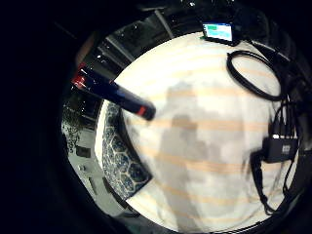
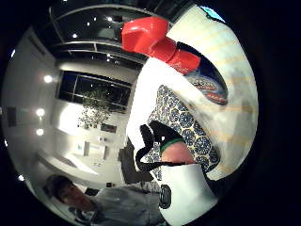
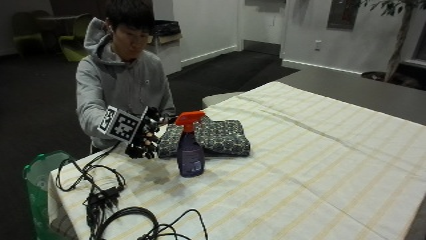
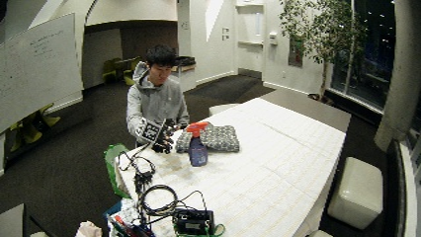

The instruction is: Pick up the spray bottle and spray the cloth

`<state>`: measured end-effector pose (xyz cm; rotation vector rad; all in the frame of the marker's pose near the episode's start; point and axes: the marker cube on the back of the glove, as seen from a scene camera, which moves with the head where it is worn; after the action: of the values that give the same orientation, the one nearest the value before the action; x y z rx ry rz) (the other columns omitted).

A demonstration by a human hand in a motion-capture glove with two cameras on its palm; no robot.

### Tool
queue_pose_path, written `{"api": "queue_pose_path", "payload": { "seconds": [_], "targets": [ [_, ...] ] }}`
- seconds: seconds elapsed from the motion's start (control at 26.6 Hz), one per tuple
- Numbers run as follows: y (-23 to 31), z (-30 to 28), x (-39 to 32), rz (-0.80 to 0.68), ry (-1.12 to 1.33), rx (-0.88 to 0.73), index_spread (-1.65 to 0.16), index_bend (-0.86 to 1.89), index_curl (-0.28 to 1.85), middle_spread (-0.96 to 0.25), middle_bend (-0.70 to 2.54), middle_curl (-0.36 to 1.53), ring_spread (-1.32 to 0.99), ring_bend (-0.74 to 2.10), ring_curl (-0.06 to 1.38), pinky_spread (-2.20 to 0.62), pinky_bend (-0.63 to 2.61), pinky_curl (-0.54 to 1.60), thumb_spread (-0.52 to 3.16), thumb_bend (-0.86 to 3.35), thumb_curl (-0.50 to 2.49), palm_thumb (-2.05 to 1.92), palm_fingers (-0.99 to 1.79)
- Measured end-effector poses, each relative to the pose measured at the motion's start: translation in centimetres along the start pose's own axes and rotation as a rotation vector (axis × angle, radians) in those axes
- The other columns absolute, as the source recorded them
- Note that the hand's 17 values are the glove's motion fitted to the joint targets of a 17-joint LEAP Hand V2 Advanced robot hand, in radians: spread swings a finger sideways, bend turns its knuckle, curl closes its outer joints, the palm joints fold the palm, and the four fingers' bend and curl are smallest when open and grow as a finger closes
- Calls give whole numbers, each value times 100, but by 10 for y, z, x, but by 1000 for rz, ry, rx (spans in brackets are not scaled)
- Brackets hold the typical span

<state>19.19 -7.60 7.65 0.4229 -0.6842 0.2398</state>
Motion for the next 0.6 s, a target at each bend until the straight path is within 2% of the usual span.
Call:
{"api": "queue_pose_path", "payload": {
  "seconds": [0.6],
  "targets": [
    [-29,36,1,53,-283,-46,-36,6,8,2,20,31,12,32,27,27,62,35,88,-3,30,58,-9]
  ]
}}
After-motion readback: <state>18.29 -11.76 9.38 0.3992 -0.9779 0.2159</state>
